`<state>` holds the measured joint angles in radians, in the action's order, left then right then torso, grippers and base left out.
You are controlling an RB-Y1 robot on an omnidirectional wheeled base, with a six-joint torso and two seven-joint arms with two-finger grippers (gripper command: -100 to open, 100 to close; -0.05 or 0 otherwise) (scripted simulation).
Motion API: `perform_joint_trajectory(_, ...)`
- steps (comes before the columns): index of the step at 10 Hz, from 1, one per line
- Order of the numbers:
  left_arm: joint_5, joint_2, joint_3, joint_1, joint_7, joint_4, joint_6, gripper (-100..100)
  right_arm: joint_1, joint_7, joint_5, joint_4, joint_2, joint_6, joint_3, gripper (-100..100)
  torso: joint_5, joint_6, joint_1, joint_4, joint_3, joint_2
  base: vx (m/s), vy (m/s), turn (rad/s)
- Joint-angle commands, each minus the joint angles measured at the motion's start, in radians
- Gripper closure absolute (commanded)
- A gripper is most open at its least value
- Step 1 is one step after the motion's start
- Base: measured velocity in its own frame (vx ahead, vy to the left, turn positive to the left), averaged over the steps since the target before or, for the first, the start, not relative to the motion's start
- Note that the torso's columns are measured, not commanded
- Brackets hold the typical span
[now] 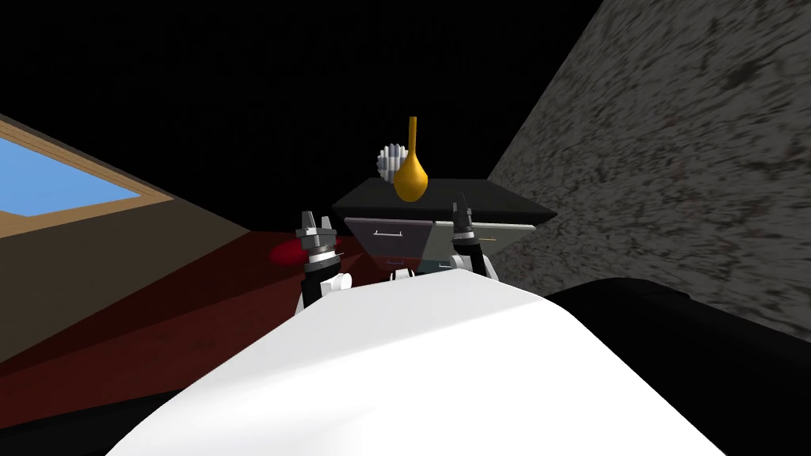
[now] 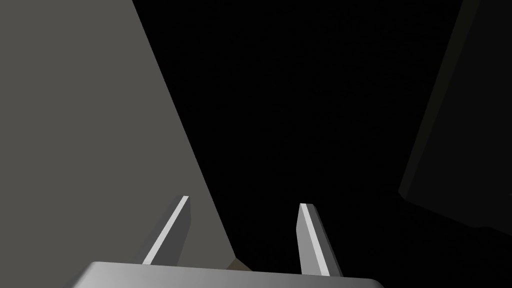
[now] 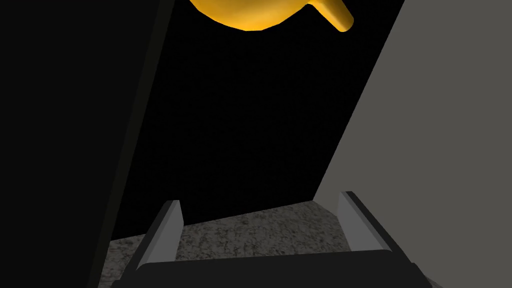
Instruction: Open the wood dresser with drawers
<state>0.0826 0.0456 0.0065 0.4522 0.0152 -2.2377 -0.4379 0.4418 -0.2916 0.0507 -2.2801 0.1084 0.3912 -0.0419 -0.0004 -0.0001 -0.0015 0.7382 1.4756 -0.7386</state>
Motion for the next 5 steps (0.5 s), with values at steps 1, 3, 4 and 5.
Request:
perform_joint_trajectory(1,0.0,0.0,0.0,0.0,0.0,0.0,0.0,0,-0.024,-0.077,0.038,0.022,0.02,0.02,0.004,-100,0.0,0.0,0.0,0.0,0.0,0.0,0.006,0.093,-0.158)
perform_joint_trajectory(3,0.0,0.0,0.0,0.0,0.0,0.0,0.0,0,-0.037,-0.129,0.058,0.033,0.027,0.03,0.007,-100,0.0,0.0,0.001,0.0,0.001,0.001,0.017,0.063,-0.063)
perform_joint_trajectory(4,0.0,0.0,0.0,0.0,0.0,0.0,0.0,0,-0.037,-0.141,0.058,0.033,0.027,0.03,0.007,-100,0.0,0.0,0.001,0.0,0.001,0.001,0.009,0.056,-0.061)
perform_joint_trajectory(5,0.0,0.0,0.0,0.0,0.0,0.0,0.0,0,-0.049,-0.177,0.08,0.044,0.034,0.041,0.009,-100,0.0,0.0,0.001,0.0,0.0,0.001,0.01,0.072,-0.119)
